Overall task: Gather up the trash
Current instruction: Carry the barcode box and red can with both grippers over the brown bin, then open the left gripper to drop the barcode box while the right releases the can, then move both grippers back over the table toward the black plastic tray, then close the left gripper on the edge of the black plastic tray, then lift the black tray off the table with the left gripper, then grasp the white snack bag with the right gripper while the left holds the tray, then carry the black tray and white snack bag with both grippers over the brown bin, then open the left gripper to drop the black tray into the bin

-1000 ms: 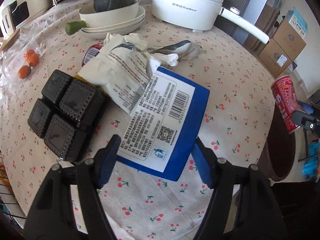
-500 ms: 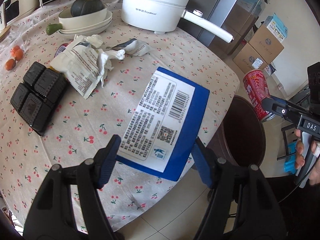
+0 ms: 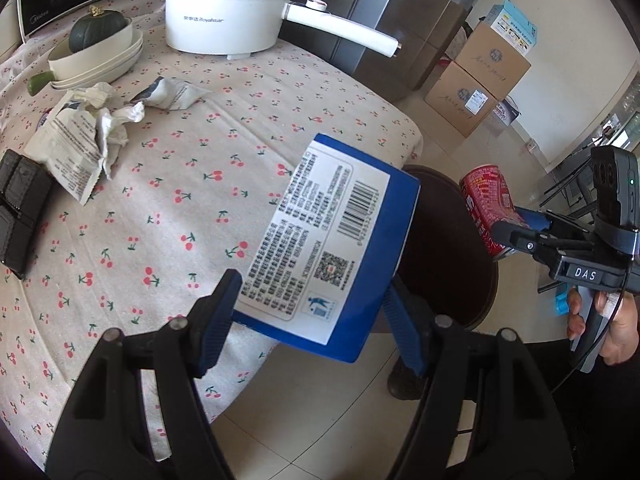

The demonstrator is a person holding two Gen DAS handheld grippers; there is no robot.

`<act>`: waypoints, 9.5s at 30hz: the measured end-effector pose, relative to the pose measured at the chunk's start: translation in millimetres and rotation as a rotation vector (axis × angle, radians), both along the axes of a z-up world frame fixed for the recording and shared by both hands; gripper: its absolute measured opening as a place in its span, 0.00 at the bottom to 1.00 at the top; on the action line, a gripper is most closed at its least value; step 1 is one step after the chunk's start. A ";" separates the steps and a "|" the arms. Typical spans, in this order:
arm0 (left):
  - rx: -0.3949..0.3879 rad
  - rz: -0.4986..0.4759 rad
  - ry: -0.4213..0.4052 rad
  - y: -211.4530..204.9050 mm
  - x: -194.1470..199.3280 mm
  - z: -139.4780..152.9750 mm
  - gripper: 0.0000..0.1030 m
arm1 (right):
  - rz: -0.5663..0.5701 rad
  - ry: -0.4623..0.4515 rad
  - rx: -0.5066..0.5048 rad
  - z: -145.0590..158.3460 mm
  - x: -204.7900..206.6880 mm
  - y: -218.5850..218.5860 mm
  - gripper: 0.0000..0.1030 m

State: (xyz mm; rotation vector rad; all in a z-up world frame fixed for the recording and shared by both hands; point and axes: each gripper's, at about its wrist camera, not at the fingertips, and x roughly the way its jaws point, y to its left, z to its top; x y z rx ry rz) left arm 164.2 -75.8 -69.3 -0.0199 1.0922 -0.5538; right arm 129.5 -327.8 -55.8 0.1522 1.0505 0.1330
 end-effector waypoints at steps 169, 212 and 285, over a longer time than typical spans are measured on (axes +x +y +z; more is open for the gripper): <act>-0.041 0.565 0.033 269.7 122.7 -47.1 0.57 | 0.157 0.117 -0.046 -33.6 137.7 165.6 0.82; -0.026 0.584 0.002 295.4 34.8 -0.2 0.53 | 0.368 -0.090 -0.177 -36.6 167.4 316.8 0.61; -0.027 -0.092 -0.091 -105.0 0.5 -18.0 0.68 | -0.151 0.031 -0.131 -29.1 -46.9 -83.3 0.61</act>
